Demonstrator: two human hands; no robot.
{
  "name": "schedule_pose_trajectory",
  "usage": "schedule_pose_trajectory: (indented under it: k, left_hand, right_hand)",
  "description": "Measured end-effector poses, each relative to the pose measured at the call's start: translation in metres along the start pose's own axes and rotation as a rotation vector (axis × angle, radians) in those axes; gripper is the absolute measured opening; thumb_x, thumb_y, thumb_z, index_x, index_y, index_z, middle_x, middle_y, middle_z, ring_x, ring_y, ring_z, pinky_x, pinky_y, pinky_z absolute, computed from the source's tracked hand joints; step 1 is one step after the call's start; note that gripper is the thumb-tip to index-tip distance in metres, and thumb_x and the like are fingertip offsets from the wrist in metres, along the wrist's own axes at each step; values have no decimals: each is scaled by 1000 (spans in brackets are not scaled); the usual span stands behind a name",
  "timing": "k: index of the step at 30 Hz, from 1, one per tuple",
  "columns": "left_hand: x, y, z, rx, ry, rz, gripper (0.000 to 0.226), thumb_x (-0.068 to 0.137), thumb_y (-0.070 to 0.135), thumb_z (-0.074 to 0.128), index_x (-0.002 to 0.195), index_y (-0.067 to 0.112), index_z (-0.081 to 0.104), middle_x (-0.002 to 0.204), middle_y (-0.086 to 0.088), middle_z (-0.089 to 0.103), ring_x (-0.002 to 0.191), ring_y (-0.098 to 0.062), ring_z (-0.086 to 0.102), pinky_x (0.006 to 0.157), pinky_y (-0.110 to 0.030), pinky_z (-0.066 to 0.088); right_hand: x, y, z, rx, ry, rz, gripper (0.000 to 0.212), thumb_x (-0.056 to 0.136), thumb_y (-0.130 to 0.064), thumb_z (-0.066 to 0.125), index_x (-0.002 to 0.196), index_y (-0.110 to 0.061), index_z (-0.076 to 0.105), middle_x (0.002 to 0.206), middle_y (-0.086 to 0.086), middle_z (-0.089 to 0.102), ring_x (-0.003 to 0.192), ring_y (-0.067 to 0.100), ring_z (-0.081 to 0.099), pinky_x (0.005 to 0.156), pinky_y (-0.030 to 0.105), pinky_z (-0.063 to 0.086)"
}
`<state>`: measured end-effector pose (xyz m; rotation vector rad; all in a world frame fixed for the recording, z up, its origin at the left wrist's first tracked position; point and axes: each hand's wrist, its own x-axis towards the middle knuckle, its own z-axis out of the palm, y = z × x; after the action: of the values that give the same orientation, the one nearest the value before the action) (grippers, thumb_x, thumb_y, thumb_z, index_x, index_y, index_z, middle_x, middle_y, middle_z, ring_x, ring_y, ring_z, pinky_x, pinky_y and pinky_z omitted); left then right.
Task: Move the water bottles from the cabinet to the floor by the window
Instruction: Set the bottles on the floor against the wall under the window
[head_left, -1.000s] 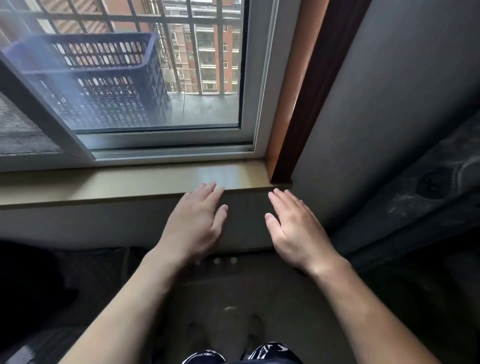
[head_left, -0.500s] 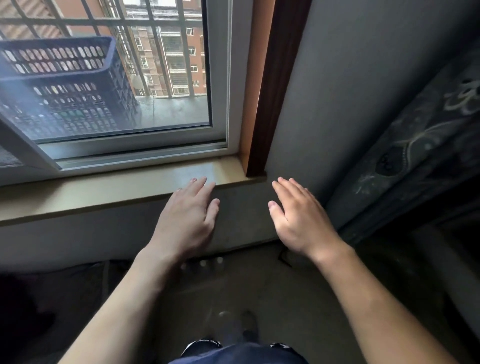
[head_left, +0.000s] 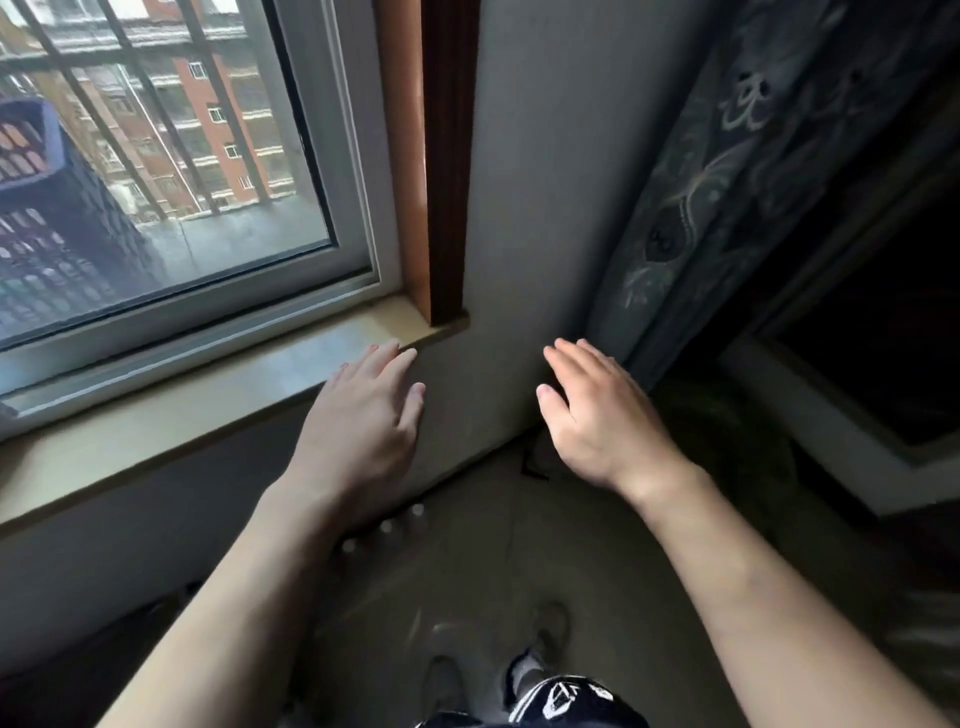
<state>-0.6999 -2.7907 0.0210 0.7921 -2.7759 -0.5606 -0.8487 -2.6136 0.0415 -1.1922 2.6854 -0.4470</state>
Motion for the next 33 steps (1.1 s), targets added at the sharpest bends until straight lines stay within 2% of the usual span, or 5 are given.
schedule_pose_trajectory:
  k: [11, 22, 26, 30, 33]
  left_hand:
    - [-7, 65, 12, 18, -52, 200, 48, 99, 35, 43, 143, 17, 43, 153, -3, 37, 145, -20, 25, 118, -38, 22]
    - [-30, 211, 63, 3, -106, 348, 42, 98, 34, 40, 135, 18, 49, 146, -3, 45, 136, -13, 27, 113, -38, 26]
    - [-45, 268, 91, 25, -141, 367, 45, 99, 35, 38, 142, 22, 42, 154, 2, 35, 145, -16, 24, 119, -37, 20]
    - [-64, 326, 113, 26, -119, 466, 47, 91, 38, 30, 121, 13, 57, 134, -6, 53, 131, -22, 39, 106, -41, 35]
    - [-72, 365, 133, 32, -169, 525, 49, 91, 43, 24, 121, 16, 54, 130, -2, 52, 129, -24, 44, 104, -46, 40]
  right_hand:
    - [-62, 47, -18, -2, 79, 143, 54, 100, -36, 37, 148, -13, 35, 158, 3, 31, 148, 20, 19, 121, 38, 16]
    - [-157, 174, -58, 61, 139, 265, 55, 101, -38, 32, 150, -14, 32, 159, 1, 28, 149, 18, 16, 122, 39, 16]
    - [-199, 225, -72, 93, 134, 312, 55, 102, -39, 32, 151, -15, 28, 161, -1, 23, 150, 16, 11, 122, 38, 12]
    - [-242, 268, -85, 88, 125, 337, 55, 102, -39, 30, 152, -17, 25, 161, -2, 20, 150, 14, 8, 122, 32, 9]
    - [-274, 300, -96, 83, 143, 387, 55, 103, -40, 30, 153, -17, 25, 161, -2, 20, 150, 14, 9, 120, 30, 10]
